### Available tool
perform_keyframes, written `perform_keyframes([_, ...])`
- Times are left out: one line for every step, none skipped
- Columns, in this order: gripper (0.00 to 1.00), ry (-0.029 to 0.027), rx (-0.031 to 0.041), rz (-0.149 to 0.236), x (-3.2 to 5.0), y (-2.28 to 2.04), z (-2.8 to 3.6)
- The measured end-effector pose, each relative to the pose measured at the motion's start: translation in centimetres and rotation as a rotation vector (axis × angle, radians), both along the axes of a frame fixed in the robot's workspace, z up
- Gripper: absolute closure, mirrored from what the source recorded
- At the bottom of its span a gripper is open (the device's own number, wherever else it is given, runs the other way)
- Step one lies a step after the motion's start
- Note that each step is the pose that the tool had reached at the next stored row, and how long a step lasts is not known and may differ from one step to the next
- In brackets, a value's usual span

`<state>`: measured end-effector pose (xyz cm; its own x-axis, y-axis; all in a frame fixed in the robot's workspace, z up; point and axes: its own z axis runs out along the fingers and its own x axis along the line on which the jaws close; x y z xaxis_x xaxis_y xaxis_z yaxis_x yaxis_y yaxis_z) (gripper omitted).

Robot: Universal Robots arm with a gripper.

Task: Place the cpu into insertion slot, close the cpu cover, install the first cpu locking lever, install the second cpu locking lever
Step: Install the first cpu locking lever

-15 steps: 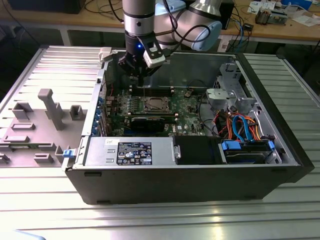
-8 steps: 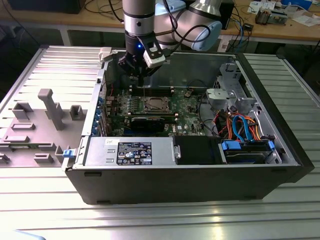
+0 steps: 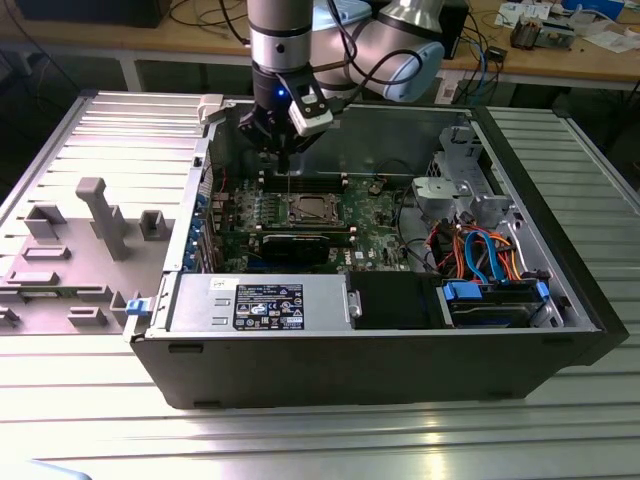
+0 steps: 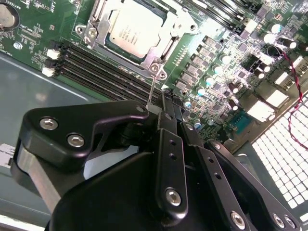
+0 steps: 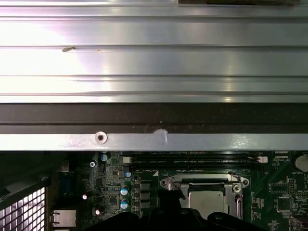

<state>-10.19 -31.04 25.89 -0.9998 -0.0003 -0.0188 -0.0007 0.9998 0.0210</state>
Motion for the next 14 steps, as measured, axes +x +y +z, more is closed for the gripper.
perform_keyframes([0.89,0.0000,0.0000,0.000,0.14,0.00,-0.01])
perform_keyframes([0.89,0.0000,0.0000,0.000,0.28,0.00,-0.01])
perform_keyframes([0.89,-0.0001,0.0000,0.000,0.47,0.00,-0.02])
perform_keyframes([0.89,0.0000,0.0000,0.000,0.67,0.00,-0.03])
perform_keyframes([0.89,0.0000,0.0000,0.000,0.88,0.00,-0.05])
perform_keyframes([0.89,0.0000,0.0000,0.000,1.06,0.00,-0.07])
perform_keyframes([0.89,0.0000,0.0001,0.000,1.38,0.00,-0.11])
perform_keyframes([0.89,0.0001,-0.0001,0.000,1.57,0.00,-0.15])
perform_keyframes([0.89,-0.0001,0.0001,0.000,1.66,0.00,-0.17])
perform_keyframes([0.89,0.0000,0.0000,0.000,1.72,0.00,-0.17])
perform_keyframes([0.89,0.0001,-0.0001,0.000,1.75,-0.01,-0.17])
perform_keyframes([0.89,0.0000,-0.0001,0.000,1.77,0.00,-0.18])
perform_keyframes([0.89,0.0000,0.0000,0.000,1.77,0.00,-0.18])
perform_keyframes([0.89,0.0000,0.0000,0.000,1.79,0.00,-0.18])
